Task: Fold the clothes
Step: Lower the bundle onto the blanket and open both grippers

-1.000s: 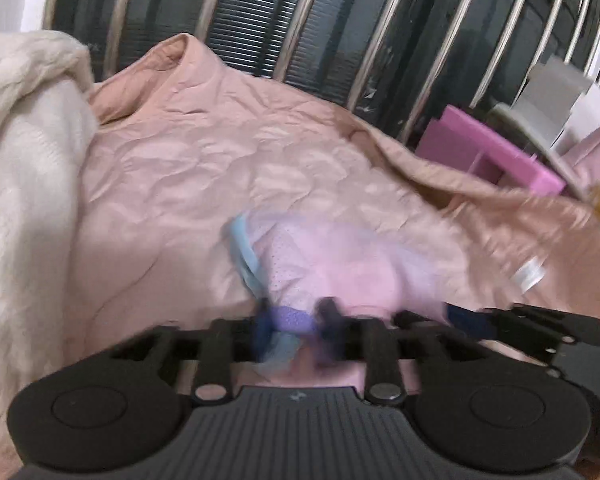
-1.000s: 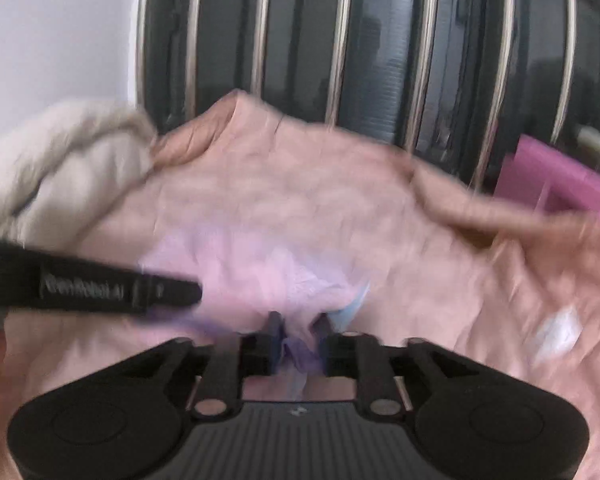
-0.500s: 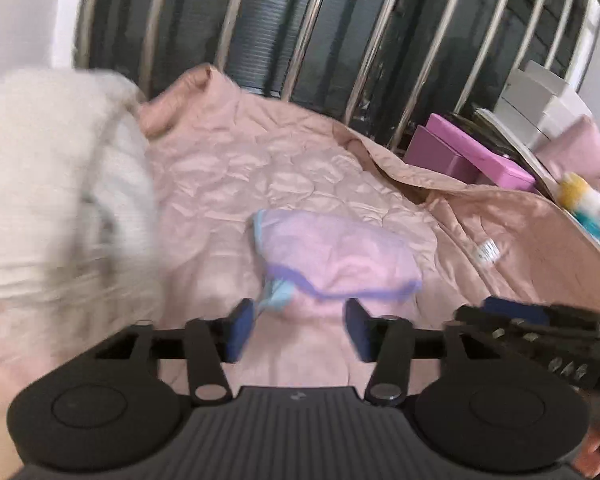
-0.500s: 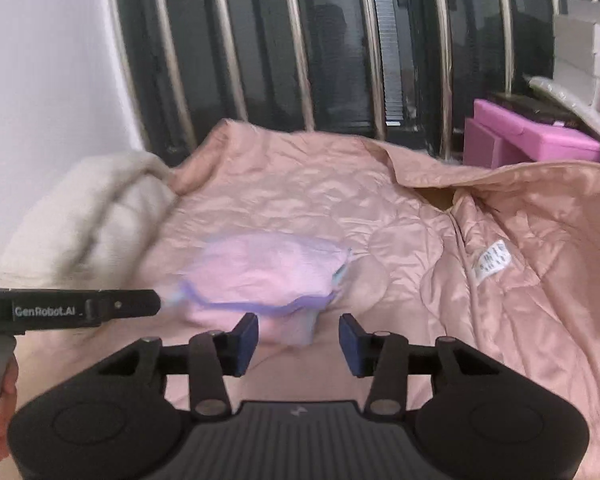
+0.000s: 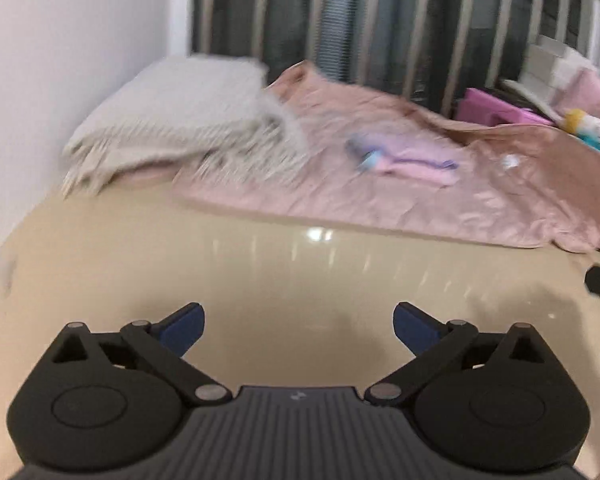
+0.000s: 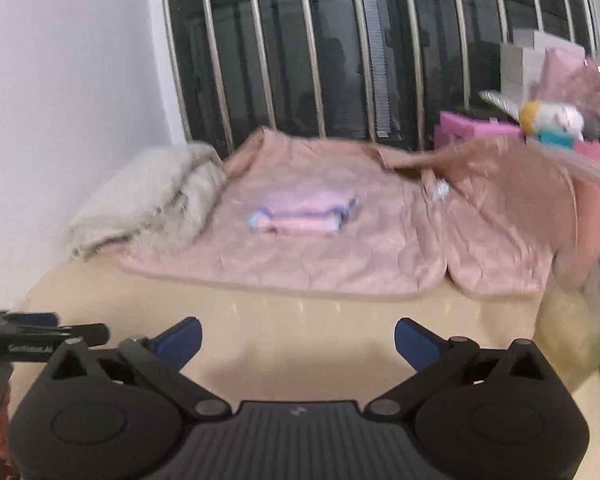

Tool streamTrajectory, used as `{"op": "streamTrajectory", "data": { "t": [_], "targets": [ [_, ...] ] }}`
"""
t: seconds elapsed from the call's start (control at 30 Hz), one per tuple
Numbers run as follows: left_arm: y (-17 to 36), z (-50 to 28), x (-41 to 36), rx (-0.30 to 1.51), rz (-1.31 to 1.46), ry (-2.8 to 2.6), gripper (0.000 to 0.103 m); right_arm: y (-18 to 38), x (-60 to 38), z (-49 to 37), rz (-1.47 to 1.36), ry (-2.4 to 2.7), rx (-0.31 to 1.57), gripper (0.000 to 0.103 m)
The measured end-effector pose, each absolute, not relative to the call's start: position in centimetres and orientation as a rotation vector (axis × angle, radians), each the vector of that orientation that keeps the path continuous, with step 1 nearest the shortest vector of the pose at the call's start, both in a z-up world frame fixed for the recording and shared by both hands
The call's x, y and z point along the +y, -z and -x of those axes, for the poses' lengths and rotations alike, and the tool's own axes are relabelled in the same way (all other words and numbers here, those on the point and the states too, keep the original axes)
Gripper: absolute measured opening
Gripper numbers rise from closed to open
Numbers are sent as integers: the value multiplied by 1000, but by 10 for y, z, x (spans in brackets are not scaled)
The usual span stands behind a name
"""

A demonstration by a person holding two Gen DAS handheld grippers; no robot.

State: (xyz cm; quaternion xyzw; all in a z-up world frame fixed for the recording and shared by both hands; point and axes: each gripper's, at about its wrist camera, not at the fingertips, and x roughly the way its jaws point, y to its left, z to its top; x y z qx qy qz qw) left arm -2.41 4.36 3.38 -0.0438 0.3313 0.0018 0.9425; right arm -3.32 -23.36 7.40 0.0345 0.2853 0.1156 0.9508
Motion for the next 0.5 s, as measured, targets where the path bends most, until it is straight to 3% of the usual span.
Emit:
{"op": "streamTrajectory", "data": {
  "t": [0.17, 0.5],
  "targets": [
    [-18, 21, 42, 673, 56, -18, 103, -35, -191, 18, -4, -201, 644, 103],
    [-4, -2, 25, 707, -23, 5, 103, -12, -178, 1, 21, -149, 671, 103]
  ]
}}
